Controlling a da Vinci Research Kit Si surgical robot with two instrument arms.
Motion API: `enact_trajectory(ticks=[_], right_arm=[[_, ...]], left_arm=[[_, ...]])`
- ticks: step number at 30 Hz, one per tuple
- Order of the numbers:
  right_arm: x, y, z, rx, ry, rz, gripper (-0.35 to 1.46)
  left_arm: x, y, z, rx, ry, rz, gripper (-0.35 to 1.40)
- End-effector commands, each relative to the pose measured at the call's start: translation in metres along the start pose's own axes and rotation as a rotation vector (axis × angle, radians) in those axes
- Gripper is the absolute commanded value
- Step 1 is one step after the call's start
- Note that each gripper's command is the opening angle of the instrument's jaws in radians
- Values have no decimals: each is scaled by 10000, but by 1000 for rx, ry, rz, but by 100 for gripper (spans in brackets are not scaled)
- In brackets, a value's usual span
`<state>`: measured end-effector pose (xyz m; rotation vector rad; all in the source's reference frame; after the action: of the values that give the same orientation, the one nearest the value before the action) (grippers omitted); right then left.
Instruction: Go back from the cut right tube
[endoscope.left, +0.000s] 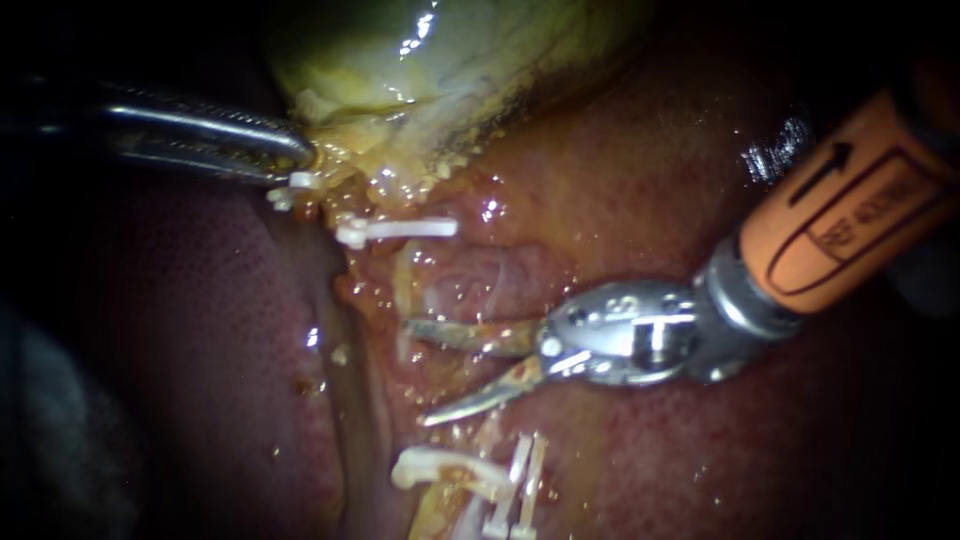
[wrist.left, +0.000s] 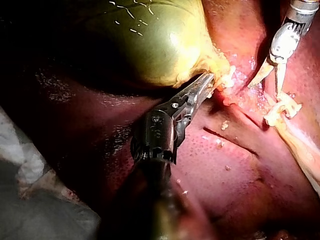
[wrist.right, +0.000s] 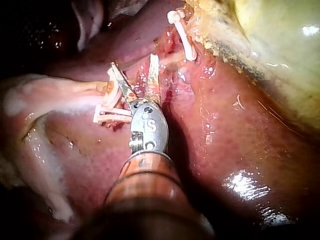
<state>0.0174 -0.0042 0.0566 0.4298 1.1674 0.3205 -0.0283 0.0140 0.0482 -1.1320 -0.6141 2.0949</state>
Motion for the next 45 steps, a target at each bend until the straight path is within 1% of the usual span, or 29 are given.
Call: enact_trajectory(ticks=[1, 3, 6, 11, 15, 18, 21, 25, 28, 32, 36, 39, 45], right_arm=[[-1, 1, -7, -6, -25, -9, 145], [-1, 5, -23, -29, -62, -33, 145], [-2, 11, -46, -61, -85, -60, 145], [-3, 17, -77, -107, -98, -73, 145], [-6, 19, -91, -138, -106, -74, 145], [-7, 20, -95, -108, -103, -77, 145], [-7, 20, -96, -104, -102, -83, 145], [-8, 20, -96, -101, -103, -95, 145], [-8, 21, -97, -97, -102, -95, 145], [-10, 22, -98, -94, -102, -95, 145], [-10, 22, -98, -88, -101, -95, 145], [-10, 21, -98, -82, -99, -95, 145], [-10, 22, -98, -82, -99, -95, 145]], left_arm=[[-1, -1, 0, 2, 1, 0, -35], [-1, -3, -1, 2, 1, 0, -35], [-2, -5, -2, 5, 1, 1, -35], [-2, -5, -2, 5, 1, 1, -35], [-3, -5, -1, 5, 1, 1, -35], [-3, -5, -1, 5, 1, 1, -35], [-5, -6, 2, 7, 2, 2, -35], [-11, -10, 12, 12, 6, 6, -35], [-17, -13, 24, 23, 3, 10, -35], [-27, -15, 48, 19, -10, 16, -35], [-35, -18, 63, 19, -23, 21, -35], [-37, -20, 67, 19, -26, 23, -35], [-37, -20, 67, 18, -26, 23, -35]])
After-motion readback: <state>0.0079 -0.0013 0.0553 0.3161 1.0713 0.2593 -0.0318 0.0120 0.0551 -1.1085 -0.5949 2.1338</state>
